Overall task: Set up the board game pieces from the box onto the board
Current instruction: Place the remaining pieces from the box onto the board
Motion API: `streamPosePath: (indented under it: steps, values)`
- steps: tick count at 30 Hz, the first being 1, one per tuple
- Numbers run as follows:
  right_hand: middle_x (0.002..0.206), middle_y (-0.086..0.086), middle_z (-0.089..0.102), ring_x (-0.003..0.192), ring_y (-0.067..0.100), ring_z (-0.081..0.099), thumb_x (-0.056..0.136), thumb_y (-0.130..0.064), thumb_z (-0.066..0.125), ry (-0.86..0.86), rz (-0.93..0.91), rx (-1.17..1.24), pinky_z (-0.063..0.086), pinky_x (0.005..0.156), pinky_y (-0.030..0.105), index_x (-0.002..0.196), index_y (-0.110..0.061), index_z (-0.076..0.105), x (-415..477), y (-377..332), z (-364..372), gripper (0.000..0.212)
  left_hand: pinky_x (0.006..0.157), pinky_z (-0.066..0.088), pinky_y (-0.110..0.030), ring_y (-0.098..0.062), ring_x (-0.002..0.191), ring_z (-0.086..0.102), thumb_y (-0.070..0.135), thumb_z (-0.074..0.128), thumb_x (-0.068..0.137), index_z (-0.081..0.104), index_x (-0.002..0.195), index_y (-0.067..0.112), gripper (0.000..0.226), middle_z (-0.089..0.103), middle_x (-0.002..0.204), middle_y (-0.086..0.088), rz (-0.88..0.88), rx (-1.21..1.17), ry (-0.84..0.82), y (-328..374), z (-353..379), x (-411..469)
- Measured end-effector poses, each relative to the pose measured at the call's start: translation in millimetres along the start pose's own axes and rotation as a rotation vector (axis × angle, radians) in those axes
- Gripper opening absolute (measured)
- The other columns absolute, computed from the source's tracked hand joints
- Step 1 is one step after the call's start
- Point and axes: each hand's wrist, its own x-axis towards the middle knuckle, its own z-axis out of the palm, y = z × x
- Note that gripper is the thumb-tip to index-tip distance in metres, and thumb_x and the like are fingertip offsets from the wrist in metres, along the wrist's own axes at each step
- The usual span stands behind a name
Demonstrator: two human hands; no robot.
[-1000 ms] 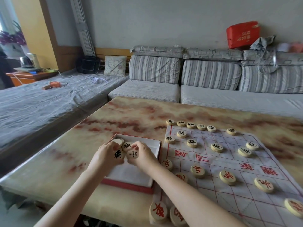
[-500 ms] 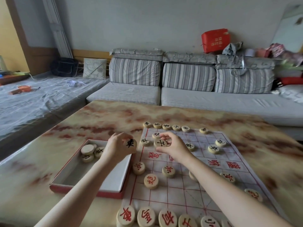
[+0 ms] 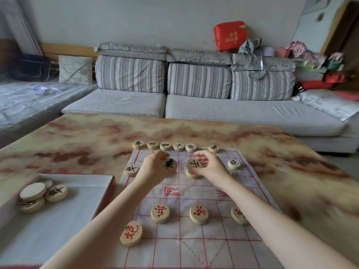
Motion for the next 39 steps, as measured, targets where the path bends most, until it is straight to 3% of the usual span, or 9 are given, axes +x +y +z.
streamPosePath:
  steps: [6, 13, 23, 28, 33, 36, 39]
  values:
    - [0.104, -0.008, 0.066, 0.111, 0.015, 0.049, 0.064, -0.032, 0.082, 0.245, 0.049, -0.323, 0.036, 0.099, 0.036, 0.111, -0.024, 0.061, 56, 38, -31, 0.052, 0.075, 0.041, -0.02, -0.016, 0.097, 0.06, 0.026, 0.079, 0.065, 0.062, 0.113, 0.017, 0.052, 0.066, 0.107, -0.004, 0.03, 0.041, -0.035, 2, 31, 31]
    - [0.114, -0.008, 0.064, 0.117, 0.022, 0.034, 0.073, -0.033, 0.074, 0.232, 0.065, -0.444, 0.022, 0.082, 0.03, 0.119, -0.026, 0.055, 124, 63, -23, 0.05, 0.072, 0.038, -0.02, -0.013, 0.091, 0.058, 0.027, 0.077, 0.066, 0.062, 0.113, 0.021, 0.049, 0.067, 0.105, -0.002, 0.046, 0.073, -0.058, 0, 44, 55]
    - [0.12, -0.004, 0.063, 0.122, 0.023, 0.037, 0.075, -0.037, 0.073, 0.239, 0.09, -0.646, 0.026, 0.093, 0.034, 0.12, -0.022, 0.055, 151, 79, -10, 0.05, 0.08, 0.042, -0.021, -0.014, 0.099, 0.06, 0.028, 0.08, 0.064, 0.062, 0.114, 0.019, 0.054, 0.066, 0.107, -0.001, 0.097, 0.051, -0.076, 1, 49, 61]
    - [0.128, 0.012, 0.049, 0.124, 0.028, 0.036, 0.077, -0.041, 0.07, 0.22, 0.113, -0.541, 0.026, 0.099, 0.032, 0.129, -0.026, 0.05, 140, 78, -15, 0.058, 0.083, 0.042, -0.02, -0.015, 0.102, 0.059, 0.025, 0.08, 0.066, 0.061, 0.117, 0.016, 0.055, 0.066, 0.111, -0.002, 0.087, 0.048, -0.094, -2, 52, 60]
    - [0.122, 0.012, 0.056, 0.123, 0.03, 0.043, 0.081, -0.033, 0.065, 0.377, 0.177, -0.386, 0.035, 0.101, 0.035, 0.116, -0.024, 0.062, 116, 97, -58, 0.036, 0.082, 0.043, -0.021, -0.016, 0.1, 0.06, 0.023, 0.079, 0.067, 0.061, 0.116, 0.015, 0.053, 0.066, 0.109, -0.003, 0.105, 0.019, -0.102, 10, 66, 63]
    - [0.116, 0.013, 0.065, 0.116, 0.03, 0.053, 0.083, -0.018, 0.062, 0.424, 0.237, -0.314, 0.04, 0.101, 0.038, 0.109, -0.013, 0.065, 100, 120, -98, 0.027, 0.084, 0.047, -0.026, -0.021, 0.097, 0.062, 0.021, 0.078, 0.067, 0.065, 0.109, 0.014, 0.044, 0.068, 0.103, -0.006, 0.142, 0.012, -0.092, 25, 81, 66]
    - [0.117, 0.019, 0.063, 0.112, 0.033, 0.057, 0.085, -0.008, 0.06, 0.411, 0.298, -0.312, 0.042, 0.101, 0.04, 0.11, 0.0, 0.063, 81, 143, -130, 0.027, 0.077, 0.042, -0.022, -0.021, 0.098, 0.06, 0.022, 0.077, 0.068, 0.065, 0.108, 0.012, 0.044, 0.066, 0.103, -0.006, 0.167, 0.02, -0.104, 41, 97, 74]
